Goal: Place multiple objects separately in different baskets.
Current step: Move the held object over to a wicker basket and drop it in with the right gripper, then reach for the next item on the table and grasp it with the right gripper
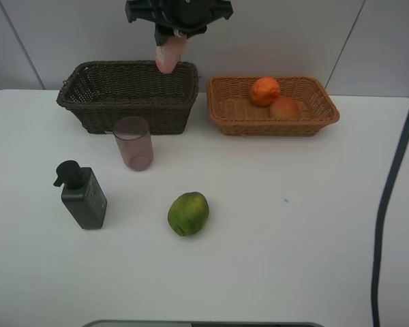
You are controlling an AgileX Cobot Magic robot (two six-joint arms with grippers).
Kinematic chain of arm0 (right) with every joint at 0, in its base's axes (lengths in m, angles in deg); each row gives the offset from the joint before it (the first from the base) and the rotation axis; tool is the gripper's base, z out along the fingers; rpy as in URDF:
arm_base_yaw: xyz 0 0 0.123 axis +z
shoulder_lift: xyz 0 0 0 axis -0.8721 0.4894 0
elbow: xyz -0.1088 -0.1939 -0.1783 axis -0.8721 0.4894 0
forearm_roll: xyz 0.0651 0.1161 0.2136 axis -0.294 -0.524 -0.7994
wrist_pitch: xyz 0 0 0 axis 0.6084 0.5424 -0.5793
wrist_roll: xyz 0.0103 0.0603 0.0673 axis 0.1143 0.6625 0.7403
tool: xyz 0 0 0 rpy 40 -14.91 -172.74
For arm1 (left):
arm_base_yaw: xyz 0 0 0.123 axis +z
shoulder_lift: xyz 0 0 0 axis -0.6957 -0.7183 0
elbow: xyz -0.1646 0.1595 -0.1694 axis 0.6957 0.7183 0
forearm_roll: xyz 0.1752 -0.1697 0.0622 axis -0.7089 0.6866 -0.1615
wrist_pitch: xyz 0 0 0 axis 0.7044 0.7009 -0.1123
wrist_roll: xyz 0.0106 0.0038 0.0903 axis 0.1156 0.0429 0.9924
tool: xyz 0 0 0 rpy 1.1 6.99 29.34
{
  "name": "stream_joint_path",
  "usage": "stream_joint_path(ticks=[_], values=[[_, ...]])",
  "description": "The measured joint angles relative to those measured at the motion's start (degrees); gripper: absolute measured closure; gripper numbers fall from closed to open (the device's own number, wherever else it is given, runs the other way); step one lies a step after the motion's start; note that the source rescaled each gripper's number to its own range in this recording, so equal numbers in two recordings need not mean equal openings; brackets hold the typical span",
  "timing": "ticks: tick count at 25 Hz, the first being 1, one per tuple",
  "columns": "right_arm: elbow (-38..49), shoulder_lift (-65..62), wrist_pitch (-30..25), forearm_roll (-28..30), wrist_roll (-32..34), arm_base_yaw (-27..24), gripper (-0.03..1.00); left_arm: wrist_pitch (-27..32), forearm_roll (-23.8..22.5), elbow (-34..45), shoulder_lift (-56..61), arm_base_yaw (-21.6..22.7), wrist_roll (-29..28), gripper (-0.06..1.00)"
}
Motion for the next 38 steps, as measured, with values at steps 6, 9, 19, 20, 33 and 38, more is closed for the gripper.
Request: stream_joint_path(ticks=[6,9,19,20,33,38], values=[[0.0,4.3,8.9,1.3,0.2,0.0,0.96,0.0,0.0,0.0,0.0,0.0,0.0,0.01],[0.0,7.0,13.3,1.6,0.2,0.0,0.96,0.0,0.0,0.0,0.0,0.0,0.0,0.01],[0.0,13.1,22.0,4.4,0.2,-0.8,0.96,0.0,0.0,0.0,0.0,0.0,0.0,0.01],[0.0,13.4,22.3,4.3,0.2,-0.9,0.96,0.0,0.0,0.0,0.0,0.0,0.0,0.01],[0.0,14.6,23.2,3.8,0.2,-1.3,0.09,0.0,0.0,0.0,0.0,0.0,0.0,0.01],[0.0,13.3,21.3,3.4,0.2,-1.3,-0.03,0.0,0.0,0.0,0.0,0.0,0.0,0.01]])
